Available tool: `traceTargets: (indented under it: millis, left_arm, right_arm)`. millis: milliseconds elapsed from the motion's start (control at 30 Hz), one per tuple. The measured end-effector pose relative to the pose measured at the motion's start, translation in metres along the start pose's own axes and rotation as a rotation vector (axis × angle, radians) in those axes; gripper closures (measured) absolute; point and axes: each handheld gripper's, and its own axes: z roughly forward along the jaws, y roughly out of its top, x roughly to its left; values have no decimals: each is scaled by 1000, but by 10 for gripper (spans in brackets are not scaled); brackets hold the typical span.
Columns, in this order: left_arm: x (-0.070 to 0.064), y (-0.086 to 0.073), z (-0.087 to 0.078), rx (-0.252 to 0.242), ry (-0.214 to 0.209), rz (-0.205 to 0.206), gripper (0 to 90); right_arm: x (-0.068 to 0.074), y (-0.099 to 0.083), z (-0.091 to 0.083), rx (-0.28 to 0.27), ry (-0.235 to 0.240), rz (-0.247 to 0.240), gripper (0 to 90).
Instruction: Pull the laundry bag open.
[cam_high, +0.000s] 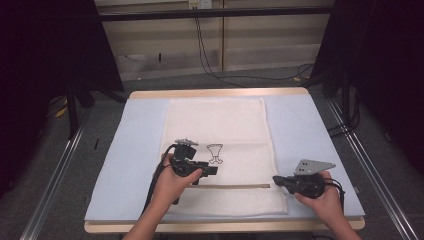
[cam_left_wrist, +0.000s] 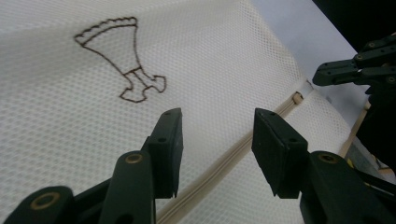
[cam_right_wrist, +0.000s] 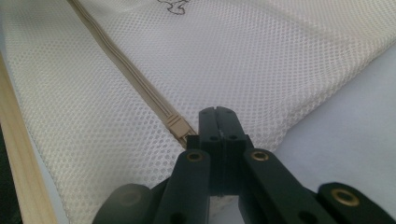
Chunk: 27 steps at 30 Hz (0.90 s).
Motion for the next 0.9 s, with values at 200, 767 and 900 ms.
traceTargets:
  millis: [200,767,900]
  left_arm:
    - [-17,2,21,22,-38,3,536]
    - [-49,12,70,106,-166,-32,591]
    - [-53,12,83,132,-198,-55,607]
  right_arm:
    - [1,-4,3,22,1,-9,900]
    - [0,-7,7,52,2,-9,900]
    - [-3,-8,4,45,-5,1,900]
